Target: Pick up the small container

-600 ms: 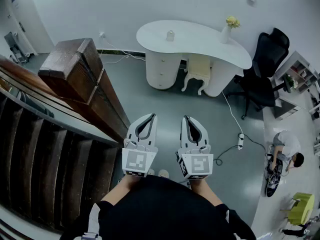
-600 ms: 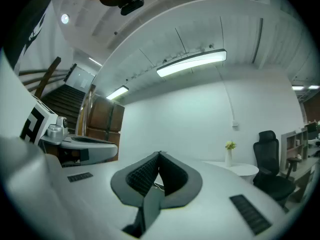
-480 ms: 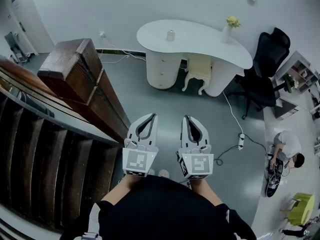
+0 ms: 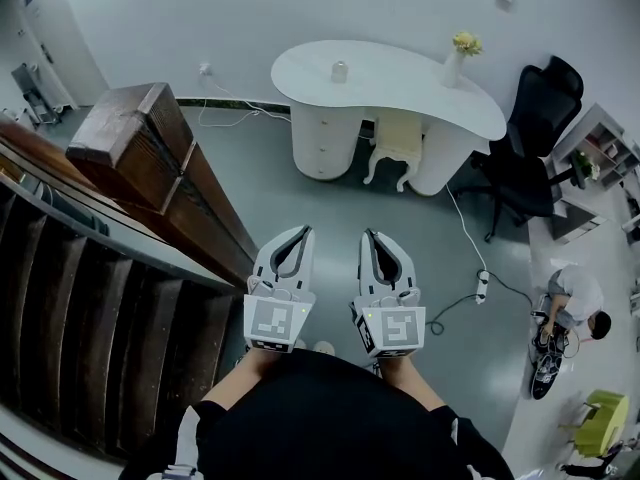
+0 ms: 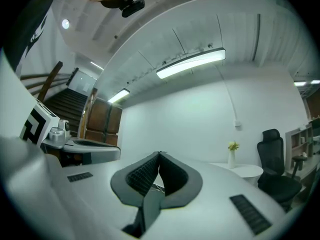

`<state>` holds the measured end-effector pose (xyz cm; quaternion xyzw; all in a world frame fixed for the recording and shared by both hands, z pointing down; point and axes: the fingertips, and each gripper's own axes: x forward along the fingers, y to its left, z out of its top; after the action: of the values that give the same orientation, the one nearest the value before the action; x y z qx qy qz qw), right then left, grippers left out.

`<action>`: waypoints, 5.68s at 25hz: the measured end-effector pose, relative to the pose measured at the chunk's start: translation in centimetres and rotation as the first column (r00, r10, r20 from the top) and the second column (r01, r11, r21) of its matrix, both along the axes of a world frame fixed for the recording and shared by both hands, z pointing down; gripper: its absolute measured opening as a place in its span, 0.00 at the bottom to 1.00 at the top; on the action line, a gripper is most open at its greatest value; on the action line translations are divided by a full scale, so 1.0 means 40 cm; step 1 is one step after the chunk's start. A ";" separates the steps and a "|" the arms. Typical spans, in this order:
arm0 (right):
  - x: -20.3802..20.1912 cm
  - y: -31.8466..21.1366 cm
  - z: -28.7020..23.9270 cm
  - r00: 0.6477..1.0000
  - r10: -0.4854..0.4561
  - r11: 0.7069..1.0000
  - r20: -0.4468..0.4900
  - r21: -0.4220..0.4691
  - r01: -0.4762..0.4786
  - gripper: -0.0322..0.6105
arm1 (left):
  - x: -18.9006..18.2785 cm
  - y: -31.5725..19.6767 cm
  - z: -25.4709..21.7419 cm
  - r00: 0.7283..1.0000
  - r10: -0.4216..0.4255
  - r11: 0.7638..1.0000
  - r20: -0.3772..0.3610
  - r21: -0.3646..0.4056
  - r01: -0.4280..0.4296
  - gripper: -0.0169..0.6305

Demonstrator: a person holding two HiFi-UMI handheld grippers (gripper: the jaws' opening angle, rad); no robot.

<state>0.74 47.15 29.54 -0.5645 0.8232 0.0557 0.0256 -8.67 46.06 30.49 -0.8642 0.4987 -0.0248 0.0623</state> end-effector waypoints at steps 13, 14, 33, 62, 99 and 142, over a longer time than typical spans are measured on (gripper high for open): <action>0.043 -0.039 0.028 1.000 -0.029 0.999 -0.003 -0.021 0.029 0.09 | 0.050 -0.060 0.015 1.000 -0.014 1.000 -0.009 0.007 0.014 0.06; 0.045 -0.047 0.030 1.000 -0.028 0.999 -0.003 -0.021 0.028 0.09 | 0.052 -0.070 0.019 1.000 -0.010 1.000 -0.011 0.003 0.010 0.09; 0.018 -0.418 0.054 0.999 0.028 0.999 -0.023 -0.031 -0.029 0.09 | 0.031 -0.481 0.077 0.999 0.043 0.998 -0.022 -0.053 -0.044 0.43; -0.010 -0.808 0.061 0.995 0.076 0.996 -0.063 -0.038 -0.079 0.09 | 0.010 -0.886 0.137 0.994 0.081 0.988 -0.076 -0.128 -0.090 0.48; 0.186 -1.567 0.136 0.995 -0.089 0.993 -0.054 -0.079 0.085 0.09 | 0.200 -1.572 0.197 0.995 -0.059 0.988 -0.080 -0.150 0.046 0.48; 0.175 -1.883 0.396 0.999 -0.036 0.979 -0.032 -0.200 0.029 0.09 | 0.258 -1.978 0.533 0.997 0.075 0.963 -0.004 -0.261 -0.074 0.51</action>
<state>7.74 -28.16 45.39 -0.5498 0.8339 -0.0173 -0.0449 1.65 -33.05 51.81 -0.8830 0.4580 -0.0903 -0.0496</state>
